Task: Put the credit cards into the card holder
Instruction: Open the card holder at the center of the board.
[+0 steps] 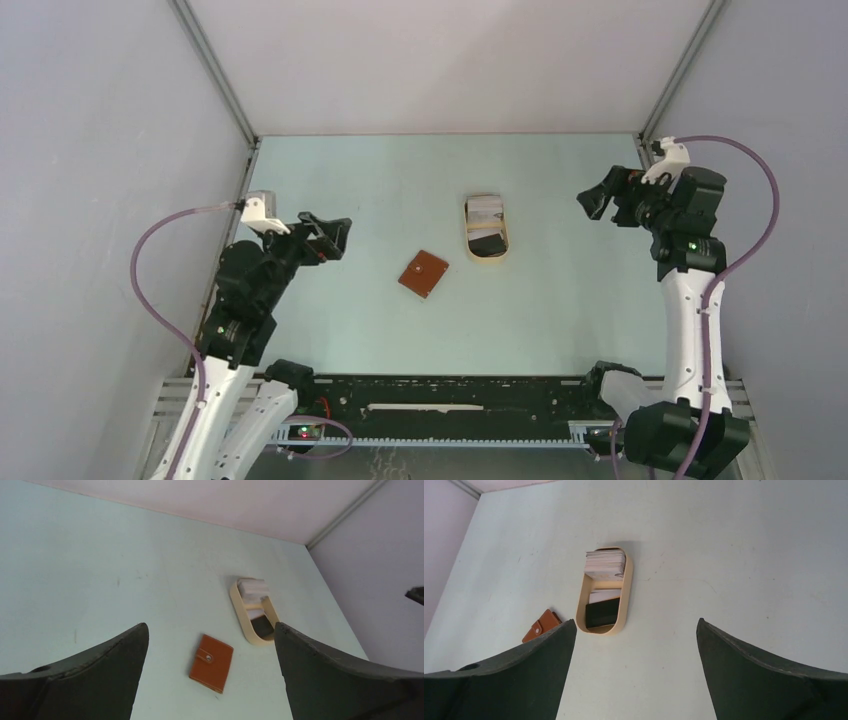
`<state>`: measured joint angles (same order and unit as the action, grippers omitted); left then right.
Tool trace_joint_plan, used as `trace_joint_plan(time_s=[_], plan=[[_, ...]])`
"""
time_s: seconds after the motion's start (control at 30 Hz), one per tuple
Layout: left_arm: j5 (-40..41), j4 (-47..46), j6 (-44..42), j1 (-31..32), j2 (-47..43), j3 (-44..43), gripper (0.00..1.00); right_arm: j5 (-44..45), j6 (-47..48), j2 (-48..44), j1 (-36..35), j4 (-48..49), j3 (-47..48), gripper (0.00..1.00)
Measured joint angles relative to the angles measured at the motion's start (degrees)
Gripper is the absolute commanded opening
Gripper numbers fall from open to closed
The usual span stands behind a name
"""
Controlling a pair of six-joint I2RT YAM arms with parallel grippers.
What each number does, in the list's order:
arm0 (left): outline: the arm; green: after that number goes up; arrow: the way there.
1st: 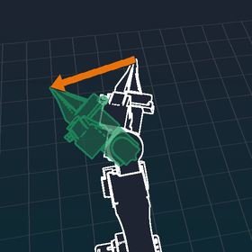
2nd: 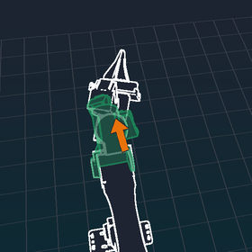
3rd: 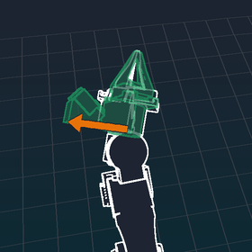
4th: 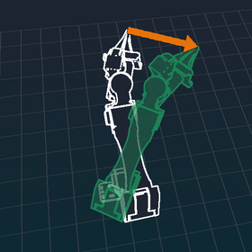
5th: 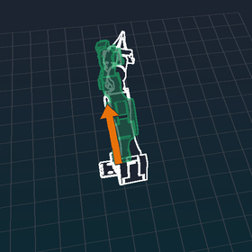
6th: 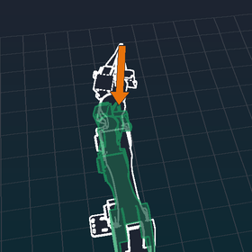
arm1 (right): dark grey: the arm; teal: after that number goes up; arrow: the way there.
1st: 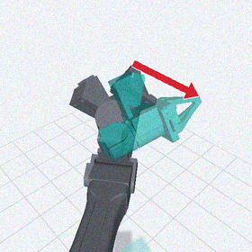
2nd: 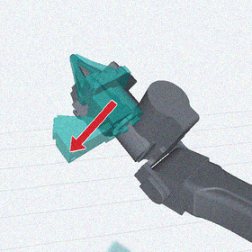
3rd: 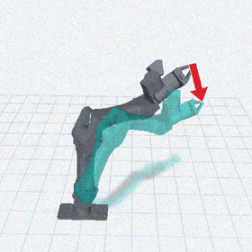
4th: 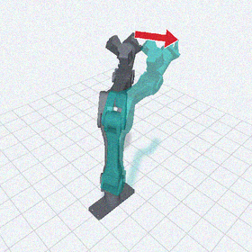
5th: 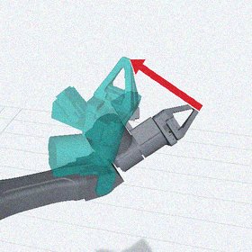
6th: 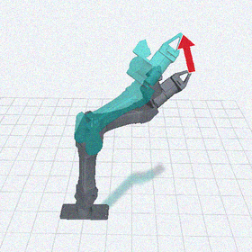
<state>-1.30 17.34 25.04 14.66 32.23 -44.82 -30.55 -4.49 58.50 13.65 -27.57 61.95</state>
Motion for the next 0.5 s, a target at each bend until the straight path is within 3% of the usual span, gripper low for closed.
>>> trace_joint_plan(time_s=[0.3, 0.4, 0.5], plan=[[-11.15, -3.32, 2.1, 1.79, 0.66, 3.72, 1.0, -4.66, -1.27, 0.07, 2.38, -0.5, 0.07, 1.0], [-10.14, -3.56, 1.46, 7.8, 2.32, 3.78, 1.0, -6.91, -1.01, 0.5, 2.23, -0.5, 0.35, 1.0], [-4.0, -2.84, -0.55, 17.86, 4.68, 3.78, 1.0, -8.02, 1.38, 0.96, 0.2, -1.03, 0.7, 1.0]])
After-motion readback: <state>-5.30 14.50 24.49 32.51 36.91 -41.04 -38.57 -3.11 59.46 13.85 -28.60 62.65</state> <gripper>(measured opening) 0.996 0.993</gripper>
